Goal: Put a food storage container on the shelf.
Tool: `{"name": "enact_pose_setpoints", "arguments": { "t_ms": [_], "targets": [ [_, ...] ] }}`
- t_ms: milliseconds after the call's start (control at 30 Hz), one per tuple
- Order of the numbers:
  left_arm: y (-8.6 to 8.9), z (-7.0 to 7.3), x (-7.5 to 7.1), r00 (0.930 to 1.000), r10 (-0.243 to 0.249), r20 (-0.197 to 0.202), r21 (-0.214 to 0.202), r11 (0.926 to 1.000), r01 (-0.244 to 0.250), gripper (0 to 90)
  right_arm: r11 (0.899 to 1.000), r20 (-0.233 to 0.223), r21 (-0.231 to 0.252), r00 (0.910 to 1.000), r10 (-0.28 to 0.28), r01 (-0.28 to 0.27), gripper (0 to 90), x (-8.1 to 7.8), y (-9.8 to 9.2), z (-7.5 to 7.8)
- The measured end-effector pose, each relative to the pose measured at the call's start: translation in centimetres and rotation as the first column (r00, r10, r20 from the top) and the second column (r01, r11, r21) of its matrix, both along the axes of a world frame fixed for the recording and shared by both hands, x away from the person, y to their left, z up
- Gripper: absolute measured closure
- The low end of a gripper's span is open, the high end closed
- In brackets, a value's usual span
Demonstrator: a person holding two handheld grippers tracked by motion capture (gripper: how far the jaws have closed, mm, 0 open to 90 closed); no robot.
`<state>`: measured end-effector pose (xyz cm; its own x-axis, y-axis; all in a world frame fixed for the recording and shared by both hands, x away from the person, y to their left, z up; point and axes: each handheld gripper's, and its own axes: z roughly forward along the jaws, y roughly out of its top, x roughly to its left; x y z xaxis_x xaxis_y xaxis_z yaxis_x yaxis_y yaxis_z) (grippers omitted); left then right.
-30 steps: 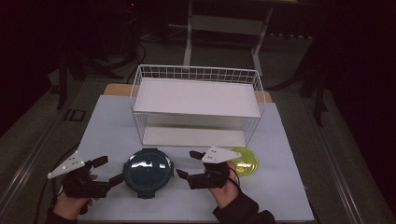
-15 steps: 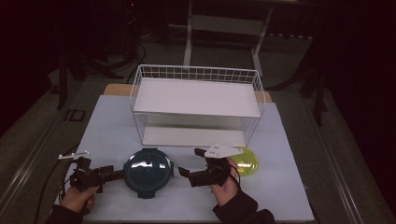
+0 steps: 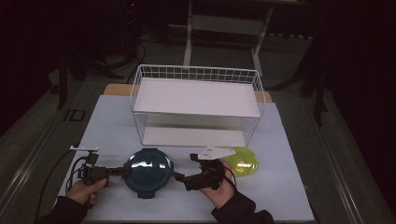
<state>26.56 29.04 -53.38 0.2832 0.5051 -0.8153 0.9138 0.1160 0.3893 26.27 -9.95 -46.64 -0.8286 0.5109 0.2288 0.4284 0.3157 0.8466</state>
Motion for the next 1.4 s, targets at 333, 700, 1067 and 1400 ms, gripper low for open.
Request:
{"name": "enact_pose_setpoints", "arguments": {
  "t_ms": [333,700,1067,1400],
  "targets": [
    [0.6,-0.3,0.2,0.999,-0.044,0.004,-0.01,0.999,0.044,51.6,1.0,-0.023,0.002,0.9997,-0.001,0.001,13.7,0.0,0.0,-0.2],
    [0.3,0.1,-0.4,0.9955,-0.059,0.074,0.014,0.9982,0.058,51.9,1.0,-0.196,0.028,0.9806,-0.006,0.012,21.3,1.1,0.3,-2.8],
    [0.1,0.7,-1.2,0.9846,-0.095,0.147,0.029,0.9954,0.092,54.0,0.996,-0.356,0.082,0.9344,-0.002,0.033,36.6,2.0,0.9,-4.4],
    [0.0,1.0,-1.7,0.9782,-0.113,0.174,0.044,0.9933,0.107,54.6,0.987,-0.481,0.156,0.8762,0.036,0.045,48.7,2.2,1.0,-5.0]
  ]
}}
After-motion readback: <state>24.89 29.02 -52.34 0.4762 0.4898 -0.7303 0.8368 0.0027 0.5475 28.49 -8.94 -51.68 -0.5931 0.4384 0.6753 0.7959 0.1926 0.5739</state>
